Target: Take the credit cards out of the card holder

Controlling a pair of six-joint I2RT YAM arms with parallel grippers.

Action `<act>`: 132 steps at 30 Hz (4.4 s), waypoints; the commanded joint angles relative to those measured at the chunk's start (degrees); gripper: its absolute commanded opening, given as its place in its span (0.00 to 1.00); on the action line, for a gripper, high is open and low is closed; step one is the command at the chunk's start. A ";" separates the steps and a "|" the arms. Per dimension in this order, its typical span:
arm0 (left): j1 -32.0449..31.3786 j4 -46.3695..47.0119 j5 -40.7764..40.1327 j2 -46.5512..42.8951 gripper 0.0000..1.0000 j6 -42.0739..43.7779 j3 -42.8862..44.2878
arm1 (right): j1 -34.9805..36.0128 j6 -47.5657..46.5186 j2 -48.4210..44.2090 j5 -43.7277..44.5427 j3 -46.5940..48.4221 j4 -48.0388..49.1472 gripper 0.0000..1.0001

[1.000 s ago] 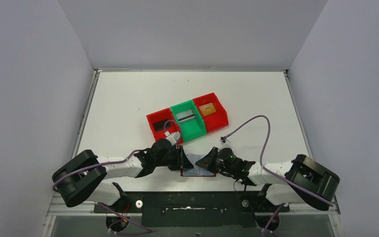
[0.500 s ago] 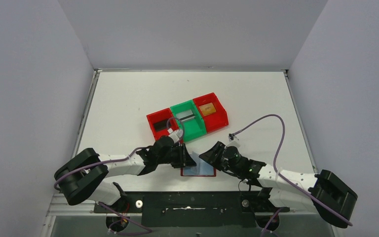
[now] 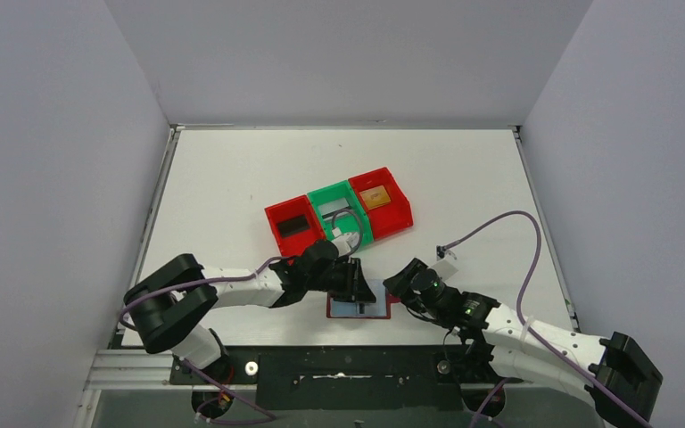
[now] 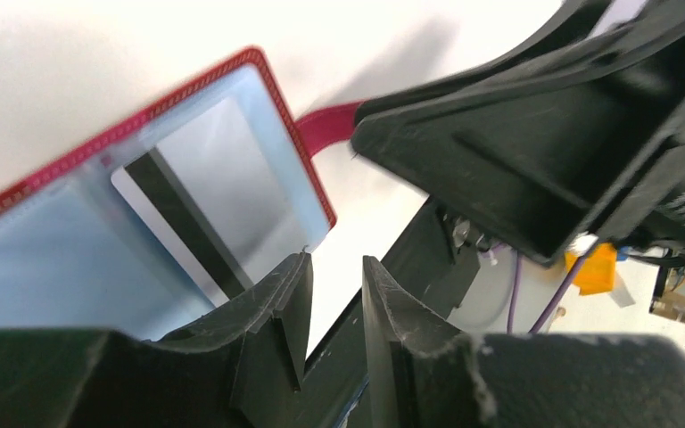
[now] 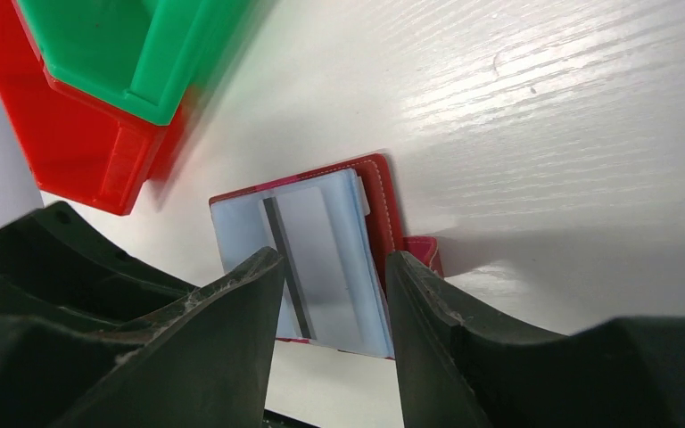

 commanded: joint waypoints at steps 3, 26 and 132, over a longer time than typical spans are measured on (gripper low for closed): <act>-1.65 -0.15 -3.54 -2.99 0.27 0.94 0.75 | 0.81 0.64 -3.23 4.91 3.49 -3.41 0.44; 4.50 -5.73 -15.66 -26.71 0.46 -5.12 -13.24 | 2.19 -8.44 20.88 -6.54 10.98 5.84 0.20; 0.69 0.93 -8.02 -0.88 0.00 -6.53 -5.43 | 8.66 -11.66 31.65 -1.60 24.51 -10.93 0.37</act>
